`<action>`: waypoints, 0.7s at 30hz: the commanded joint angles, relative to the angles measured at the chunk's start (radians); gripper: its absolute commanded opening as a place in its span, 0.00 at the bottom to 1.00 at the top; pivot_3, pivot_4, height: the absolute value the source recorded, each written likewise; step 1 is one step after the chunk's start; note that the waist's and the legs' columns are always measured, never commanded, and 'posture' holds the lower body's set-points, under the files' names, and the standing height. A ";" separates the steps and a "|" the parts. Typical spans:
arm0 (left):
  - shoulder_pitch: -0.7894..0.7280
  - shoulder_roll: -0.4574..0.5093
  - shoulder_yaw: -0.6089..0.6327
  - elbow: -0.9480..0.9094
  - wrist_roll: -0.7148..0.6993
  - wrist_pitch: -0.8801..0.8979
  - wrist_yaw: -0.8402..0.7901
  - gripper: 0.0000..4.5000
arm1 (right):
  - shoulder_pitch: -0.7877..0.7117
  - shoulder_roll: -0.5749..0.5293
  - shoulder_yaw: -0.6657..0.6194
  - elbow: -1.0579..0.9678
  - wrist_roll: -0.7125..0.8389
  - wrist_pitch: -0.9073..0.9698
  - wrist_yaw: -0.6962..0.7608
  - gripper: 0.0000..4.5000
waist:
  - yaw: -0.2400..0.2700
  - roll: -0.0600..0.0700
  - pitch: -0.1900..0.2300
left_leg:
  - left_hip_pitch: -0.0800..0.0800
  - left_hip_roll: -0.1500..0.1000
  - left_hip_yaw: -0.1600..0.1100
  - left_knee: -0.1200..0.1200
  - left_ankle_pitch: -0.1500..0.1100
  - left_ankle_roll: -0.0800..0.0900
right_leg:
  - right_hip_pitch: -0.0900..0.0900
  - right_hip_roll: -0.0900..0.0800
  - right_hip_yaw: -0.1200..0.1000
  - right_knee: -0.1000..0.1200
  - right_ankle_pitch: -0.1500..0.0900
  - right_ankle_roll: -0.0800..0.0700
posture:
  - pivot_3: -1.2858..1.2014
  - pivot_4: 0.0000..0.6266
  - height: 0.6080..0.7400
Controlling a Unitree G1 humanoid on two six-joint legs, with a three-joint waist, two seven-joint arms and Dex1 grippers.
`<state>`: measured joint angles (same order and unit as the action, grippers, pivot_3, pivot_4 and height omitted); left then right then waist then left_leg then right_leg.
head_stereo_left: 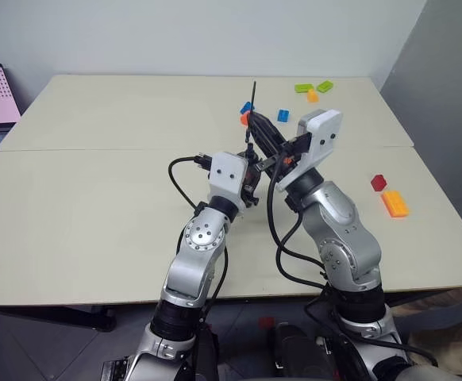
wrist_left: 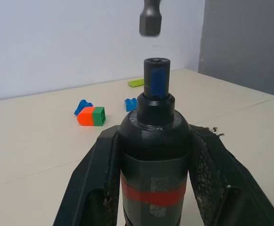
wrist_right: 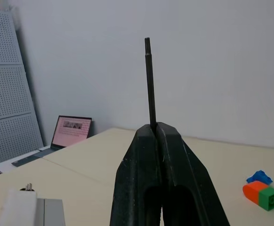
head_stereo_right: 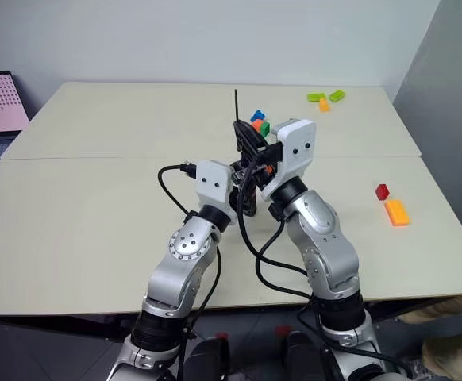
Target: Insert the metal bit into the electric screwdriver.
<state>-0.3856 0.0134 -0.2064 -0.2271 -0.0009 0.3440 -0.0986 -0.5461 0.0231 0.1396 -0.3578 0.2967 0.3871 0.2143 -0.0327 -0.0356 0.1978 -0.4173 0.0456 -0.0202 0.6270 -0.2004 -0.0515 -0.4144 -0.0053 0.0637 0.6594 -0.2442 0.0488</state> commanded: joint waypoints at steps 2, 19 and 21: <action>-0.005 -0.008 0.003 -0.026 0.010 -0.001 0.004 0.37 | -0.051 -0.001 0.006 -0.039 -0.044 0.008 -0.040 0.00 | 0.000 0.000 0.000 | 0.000 0.000 0.000 0.000 0.000 0.000 | 0.000 0.000 0.000 0.000 0.000 0.000 | 0.52 0.24 1.00; -0.004 -0.008 0.003 -0.025 0.009 -0.004 0.002 0.37 | -0.014 -0.015 0.048 -0.059 -0.122 0.053 -0.062 0.00 | 0.000 0.000 0.000 | 0.000 0.000 0.000 -0.001 0.000 0.000 | 0.000 0.000 0.000 -0.001 0.000 0.000 | 0.52 0.24 1.00; -0.005 -0.008 0.003 -0.023 0.009 -0.004 0.001 0.37 | -0.007 -0.017 0.051 -0.058 -0.125 0.052 -0.061 0.00 | 0.000 0.000 0.000 | 0.000 0.000 0.000 -0.001 0.000 0.000 | 0.000 0.000 0.000 -0.001 0.000 0.000 | 0.52 0.24 1.00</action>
<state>-0.3857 0.0128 -0.2064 -0.2273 -0.0009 0.3436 -0.0988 -0.5565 0.0023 0.1890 -0.3710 0.1774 0.4450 0.1528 -0.0327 -0.0356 0.1978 -0.4173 0.0456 -0.0204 0.6262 -0.2004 -0.0516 -0.4145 -0.0053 0.0635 0.6589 -0.2445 0.0483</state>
